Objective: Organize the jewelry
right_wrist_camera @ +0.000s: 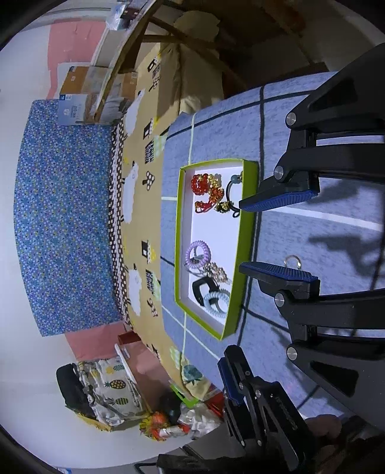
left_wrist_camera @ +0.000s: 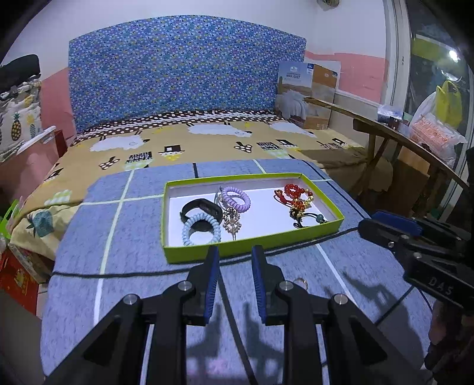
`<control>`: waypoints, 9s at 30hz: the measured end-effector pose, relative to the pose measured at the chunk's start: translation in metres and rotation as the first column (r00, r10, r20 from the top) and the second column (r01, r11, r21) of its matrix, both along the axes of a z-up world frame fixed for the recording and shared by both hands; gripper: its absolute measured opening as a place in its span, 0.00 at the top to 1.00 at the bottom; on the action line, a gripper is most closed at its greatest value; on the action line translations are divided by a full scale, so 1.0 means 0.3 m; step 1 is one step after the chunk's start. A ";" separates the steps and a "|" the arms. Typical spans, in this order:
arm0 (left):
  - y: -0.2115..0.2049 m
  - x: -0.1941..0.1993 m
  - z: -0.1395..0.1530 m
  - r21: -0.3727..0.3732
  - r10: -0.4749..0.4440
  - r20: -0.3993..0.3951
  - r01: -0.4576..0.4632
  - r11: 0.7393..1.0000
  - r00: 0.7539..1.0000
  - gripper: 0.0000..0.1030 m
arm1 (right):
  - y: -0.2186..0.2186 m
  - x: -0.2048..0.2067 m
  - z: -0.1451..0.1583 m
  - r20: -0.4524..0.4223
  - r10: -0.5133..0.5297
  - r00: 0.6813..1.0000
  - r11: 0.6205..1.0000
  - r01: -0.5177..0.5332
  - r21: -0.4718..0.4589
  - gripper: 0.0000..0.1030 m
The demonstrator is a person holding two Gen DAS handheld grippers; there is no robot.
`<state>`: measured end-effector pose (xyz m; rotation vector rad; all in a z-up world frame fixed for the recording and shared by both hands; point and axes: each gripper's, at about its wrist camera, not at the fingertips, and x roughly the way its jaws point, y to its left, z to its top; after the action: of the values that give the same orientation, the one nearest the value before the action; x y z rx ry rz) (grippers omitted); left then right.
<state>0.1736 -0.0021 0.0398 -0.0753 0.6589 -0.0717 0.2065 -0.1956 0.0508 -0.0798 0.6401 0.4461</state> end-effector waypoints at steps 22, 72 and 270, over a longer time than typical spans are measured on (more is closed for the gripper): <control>-0.023 -0.241 0.054 0.037 0.023 0.054 -0.025 0.999 0.998 0.74 | -0.020 -0.245 0.056 0.065 0.009 0.998 1.000 -0.010 0.004 0.65; 0.198 -0.164 -0.159 -0.050 0.041 -0.084 -0.045 0.998 0.996 0.68 | 0.169 0.068 -0.298 -0.220 0.091 0.971 0.982 -0.124 -0.142 0.65; -0.070 -0.431 -0.036 0.074 0.012 0.056 -0.016 0.997 0.998 0.68 | -0.032 -0.444 -0.075 0.008 -0.035 0.999 0.999 0.035 -0.004 0.65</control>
<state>0.0444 -0.0233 0.0291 -0.0060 0.6046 -0.0354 0.0734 -0.2051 0.0283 -0.0738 0.6336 0.4102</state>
